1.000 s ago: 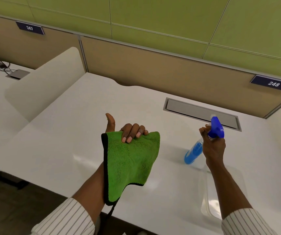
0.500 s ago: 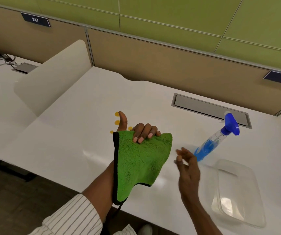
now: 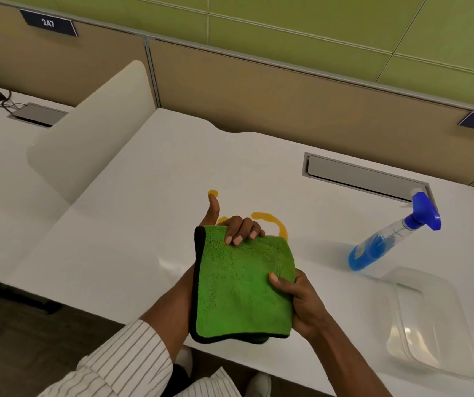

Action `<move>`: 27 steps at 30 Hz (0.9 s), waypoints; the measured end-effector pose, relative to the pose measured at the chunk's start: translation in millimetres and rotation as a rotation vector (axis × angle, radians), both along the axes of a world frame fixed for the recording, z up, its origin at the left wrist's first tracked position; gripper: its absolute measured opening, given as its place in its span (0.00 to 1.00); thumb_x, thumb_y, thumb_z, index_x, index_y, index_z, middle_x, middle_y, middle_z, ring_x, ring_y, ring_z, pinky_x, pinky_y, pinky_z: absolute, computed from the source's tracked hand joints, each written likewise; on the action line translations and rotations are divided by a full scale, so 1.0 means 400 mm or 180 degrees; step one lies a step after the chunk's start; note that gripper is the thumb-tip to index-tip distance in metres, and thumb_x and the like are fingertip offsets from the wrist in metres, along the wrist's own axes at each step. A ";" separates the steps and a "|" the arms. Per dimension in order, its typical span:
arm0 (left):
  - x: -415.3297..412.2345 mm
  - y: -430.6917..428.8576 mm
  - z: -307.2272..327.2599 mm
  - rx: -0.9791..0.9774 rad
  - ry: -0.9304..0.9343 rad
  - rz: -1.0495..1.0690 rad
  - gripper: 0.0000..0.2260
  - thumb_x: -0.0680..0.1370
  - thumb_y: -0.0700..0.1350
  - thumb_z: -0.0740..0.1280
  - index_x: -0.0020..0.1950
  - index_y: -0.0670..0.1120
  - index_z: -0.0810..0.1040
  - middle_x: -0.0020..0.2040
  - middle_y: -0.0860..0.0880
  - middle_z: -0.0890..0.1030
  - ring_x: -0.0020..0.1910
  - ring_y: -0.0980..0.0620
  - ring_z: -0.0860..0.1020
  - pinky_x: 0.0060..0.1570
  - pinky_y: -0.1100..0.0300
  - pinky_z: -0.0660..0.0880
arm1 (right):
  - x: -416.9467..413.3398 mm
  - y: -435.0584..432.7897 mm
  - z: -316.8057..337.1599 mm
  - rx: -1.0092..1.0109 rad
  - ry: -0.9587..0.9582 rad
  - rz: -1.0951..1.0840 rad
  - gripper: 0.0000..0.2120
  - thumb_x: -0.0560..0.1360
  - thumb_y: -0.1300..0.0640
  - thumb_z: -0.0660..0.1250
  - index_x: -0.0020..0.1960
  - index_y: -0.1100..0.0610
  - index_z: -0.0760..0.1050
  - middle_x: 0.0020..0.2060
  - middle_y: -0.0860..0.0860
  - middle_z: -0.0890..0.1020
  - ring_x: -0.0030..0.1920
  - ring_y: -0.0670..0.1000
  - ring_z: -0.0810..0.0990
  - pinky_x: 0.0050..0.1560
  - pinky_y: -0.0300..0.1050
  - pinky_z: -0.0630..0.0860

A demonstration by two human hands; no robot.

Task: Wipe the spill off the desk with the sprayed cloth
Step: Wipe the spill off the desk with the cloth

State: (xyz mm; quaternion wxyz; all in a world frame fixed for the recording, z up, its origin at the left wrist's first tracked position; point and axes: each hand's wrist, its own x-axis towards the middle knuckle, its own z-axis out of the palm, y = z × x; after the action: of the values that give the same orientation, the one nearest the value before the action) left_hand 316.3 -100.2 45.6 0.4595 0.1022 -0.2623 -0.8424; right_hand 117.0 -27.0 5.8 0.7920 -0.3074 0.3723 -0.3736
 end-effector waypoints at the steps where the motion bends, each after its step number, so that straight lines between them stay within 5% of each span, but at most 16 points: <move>1: 0.034 0.004 -0.025 0.0070 -0.0176 0.0054 0.43 0.79 0.75 0.46 0.24 0.42 0.76 0.29 0.45 0.75 0.42 0.43 0.76 0.65 0.49 0.69 | 0.007 -0.001 -0.002 0.0075 -0.0024 -0.0095 0.25 0.75 0.57 0.78 0.69 0.62 0.79 0.67 0.65 0.81 0.66 0.68 0.82 0.60 0.61 0.81; 4: 0.113 -0.007 -0.073 0.0409 -0.0608 0.0174 0.39 0.80 0.71 0.54 0.29 0.41 0.80 0.37 0.42 0.83 0.52 0.39 0.83 0.68 0.44 0.73 | 0.035 0.002 0.003 0.0302 -0.0033 -0.0339 0.25 0.75 0.56 0.78 0.70 0.62 0.78 0.67 0.66 0.81 0.66 0.68 0.82 0.60 0.62 0.81; 8: 0.219 -0.011 -0.141 0.0899 -0.1127 0.0790 0.30 0.83 0.64 0.65 0.52 0.36 0.87 0.62 0.33 0.86 0.69 0.34 0.82 0.72 0.42 0.75 | 0.046 0.022 0.018 0.0410 0.0447 -0.0781 0.26 0.71 0.53 0.82 0.65 0.61 0.82 0.64 0.66 0.83 0.62 0.69 0.83 0.56 0.62 0.83; 13: 0.334 0.023 -0.224 0.0020 -0.3793 0.1705 0.10 0.81 0.51 0.77 0.60 0.49 0.86 0.58 0.52 0.90 0.63 0.53 0.86 0.74 0.45 0.77 | 0.026 0.044 0.046 0.0075 0.1997 -0.1775 0.12 0.72 0.49 0.79 0.54 0.51 0.88 0.51 0.55 0.90 0.50 0.61 0.89 0.44 0.54 0.85; 16: 0.395 0.093 -0.306 -0.0426 -0.5052 0.1847 0.25 0.78 0.52 0.79 0.73 0.50 0.79 0.72 0.51 0.81 0.75 0.48 0.77 0.76 0.52 0.71 | 0.017 0.048 0.043 -0.0473 0.3356 -0.2130 0.08 0.76 0.48 0.76 0.48 0.52 0.86 0.40 0.49 0.89 0.47 0.59 0.87 0.48 0.53 0.82; 21: 0.449 0.177 -0.410 -0.1600 -0.5803 0.1381 0.44 0.81 0.63 0.70 0.88 0.42 0.58 0.90 0.46 0.54 0.89 0.47 0.52 0.85 0.49 0.53 | 0.083 0.045 0.008 -0.1186 0.4913 -0.2081 0.16 0.80 0.49 0.67 0.42 0.61 0.76 0.35 0.56 0.78 0.32 0.59 0.76 0.33 0.46 0.70; 24: 0.452 0.186 -0.430 -0.1830 -0.6089 0.1141 0.46 0.81 0.70 0.60 0.89 0.42 0.51 0.91 0.47 0.45 0.90 0.49 0.43 0.87 0.50 0.48 | 0.157 0.031 -0.037 -0.1203 0.5321 -0.1536 0.04 0.78 0.62 0.71 0.49 0.63 0.80 0.48 0.61 0.84 0.42 0.64 0.81 0.38 0.47 0.74; 27: 0.451 0.183 -0.434 -0.1980 -0.6211 0.1125 0.46 0.82 0.70 0.58 0.89 0.41 0.50 0.90 0.46 0.44 0.90 0.47 0.43 0.88 0.49 0.47 | 0.235 0.035 -0.108 -0.1156 0.5531 -0.0457 0.25 0.74 0.69 0.70 0.70 0.62 0.78 0.71 0.61 0.79 0.69 0.65 0.77 0.65 0.57 0.77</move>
State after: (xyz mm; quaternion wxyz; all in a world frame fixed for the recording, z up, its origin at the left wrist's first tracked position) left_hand 496.6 -27.1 -128.0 0.1705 0.6534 -0.7072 -0.2095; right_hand 211.2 -12.8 -37.6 0.1437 -0.5790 0.7949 -0.1105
